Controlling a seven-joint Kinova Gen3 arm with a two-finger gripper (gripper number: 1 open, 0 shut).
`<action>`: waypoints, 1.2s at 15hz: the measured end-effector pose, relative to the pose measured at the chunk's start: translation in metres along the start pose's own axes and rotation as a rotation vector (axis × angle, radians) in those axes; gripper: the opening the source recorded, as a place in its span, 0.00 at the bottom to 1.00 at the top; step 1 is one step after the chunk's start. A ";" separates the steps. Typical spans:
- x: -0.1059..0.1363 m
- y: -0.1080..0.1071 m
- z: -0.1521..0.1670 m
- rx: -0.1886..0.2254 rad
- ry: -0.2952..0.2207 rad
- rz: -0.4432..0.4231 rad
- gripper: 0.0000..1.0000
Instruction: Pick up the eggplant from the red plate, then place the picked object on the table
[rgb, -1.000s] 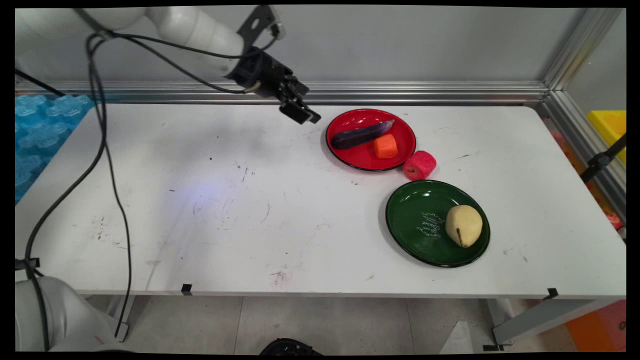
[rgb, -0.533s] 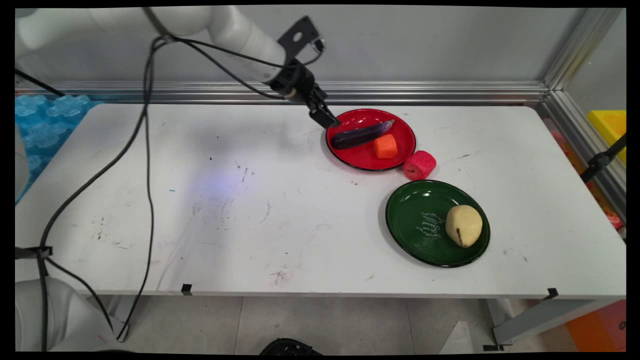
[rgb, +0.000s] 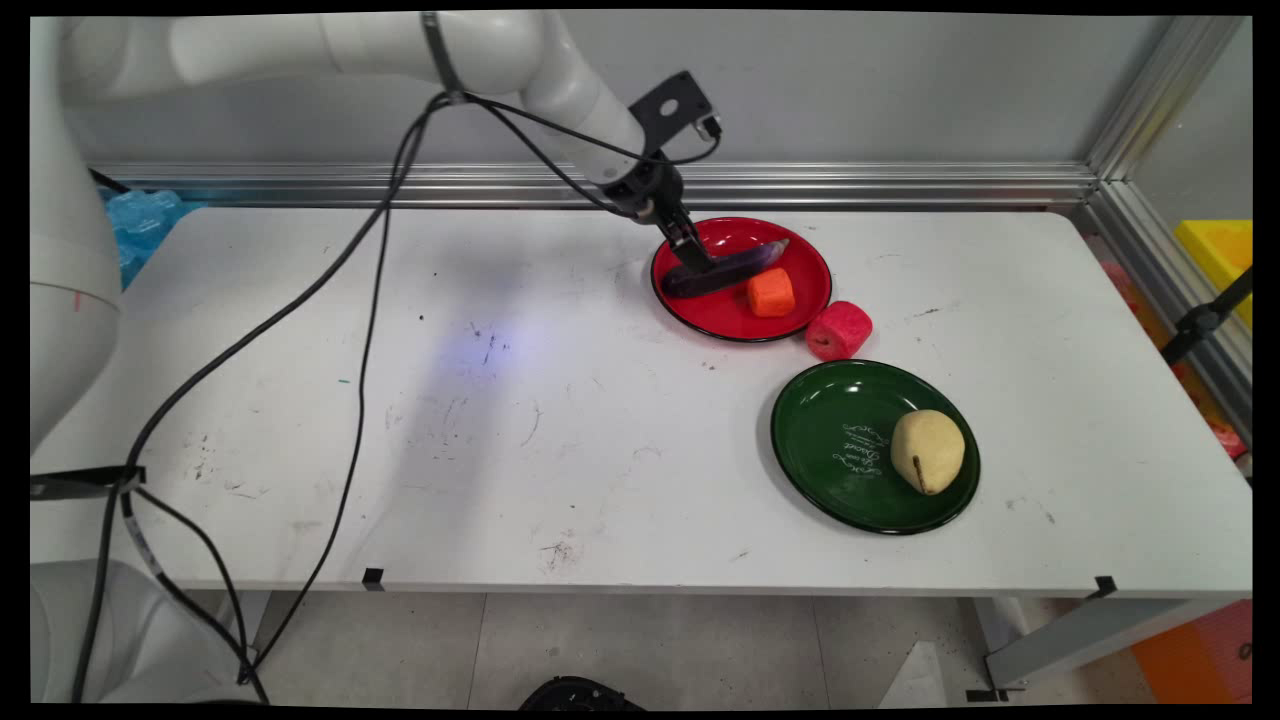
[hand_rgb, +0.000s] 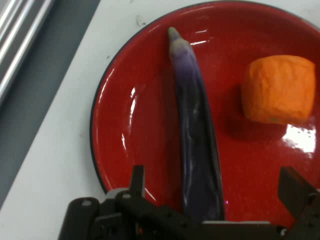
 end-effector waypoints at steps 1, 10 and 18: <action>0.003 0.000 0.008 0.002 -0.013 -0.001 1.00; 0.021 -0.001 0.062 0.007 -0.108 0.000 1.00; 0.029 -0.002 0.073 0.009 -0.130 0.017 0.00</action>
